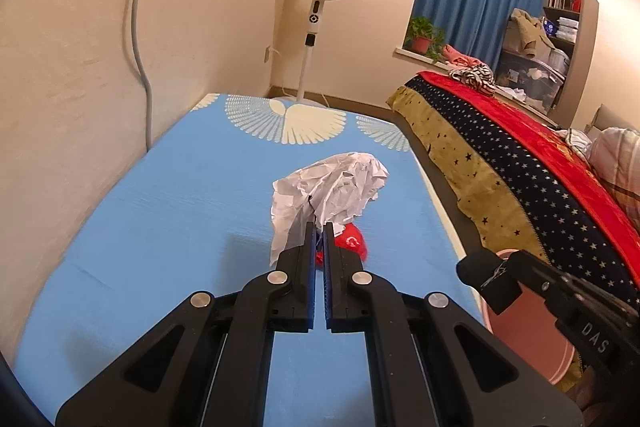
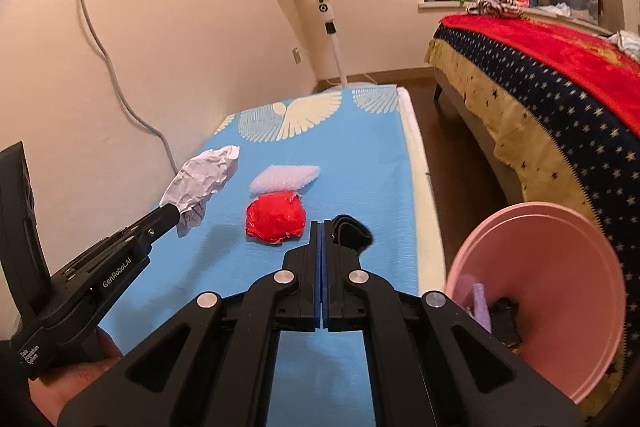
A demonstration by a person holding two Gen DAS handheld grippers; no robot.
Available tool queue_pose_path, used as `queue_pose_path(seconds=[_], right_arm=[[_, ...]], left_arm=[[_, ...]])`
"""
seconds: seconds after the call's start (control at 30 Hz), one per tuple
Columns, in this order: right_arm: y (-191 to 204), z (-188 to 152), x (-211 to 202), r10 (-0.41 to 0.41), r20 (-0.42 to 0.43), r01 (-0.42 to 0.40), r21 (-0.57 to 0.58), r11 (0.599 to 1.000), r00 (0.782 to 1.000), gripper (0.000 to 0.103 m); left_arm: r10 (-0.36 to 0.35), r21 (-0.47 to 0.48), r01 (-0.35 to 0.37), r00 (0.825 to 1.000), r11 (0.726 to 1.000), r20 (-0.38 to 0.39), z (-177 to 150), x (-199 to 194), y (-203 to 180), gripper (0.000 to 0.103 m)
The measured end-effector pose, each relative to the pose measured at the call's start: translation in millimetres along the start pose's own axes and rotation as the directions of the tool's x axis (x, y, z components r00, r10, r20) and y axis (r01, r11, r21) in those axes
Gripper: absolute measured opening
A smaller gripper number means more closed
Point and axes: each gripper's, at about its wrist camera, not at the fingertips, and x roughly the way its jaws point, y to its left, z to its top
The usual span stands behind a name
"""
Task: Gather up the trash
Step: 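Grasp the white crumpled paper with the left gripper while the right grasps the black strap, then carry the black strap over the pink bin with the right gripper while the left drops the paper in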
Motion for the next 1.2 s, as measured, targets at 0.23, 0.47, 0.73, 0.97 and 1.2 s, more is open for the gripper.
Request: queue_pose_path(seconds=[0.23, 0.47, 0.73, 0.97, 1.2], right_arm=[[-9, -2, -30, -0.031, 0.028, 0.03, 0.017, 0.999, 0.999, 0.0], [-13, -10, -49, -0.046, 0.038, 0.045, 0.009, 0.999, 0.998, 0.0], [-18, -11, -60, -0.064, 0.049, 0.063, 0.012, 0.998, 0.997, 0.0], [-28, -14, -62, -0.081, 0.049, 0.079, 0.039, 0.996, 0.996, 0.0], [-36, -14, -60, -0.117, 0.052, 0.115, 0.051, 0.992, 0.992, 0.0]], left_arm=[[-0.022, 0.028, 0.021, 1.0, 0.999, 0.017, -7, -23, -17, 0.003], [-0.041, 0.044, 0.04, 0.999, 0.998, 0.018, -13, -36, -26, 0.003], [-0.066, 0.068, 0.065, 0.998, 0.996, 0.013, -19, -42, -35, 0.003], [-0.089, 0.084, 0.089, 0.996, 0.993, 0.004, -23, -40, -45, 0.003], [-0.118, 0.095, 0.117, 0.993, 0.988, 0.001, -24, -35, -54, 0.003]])
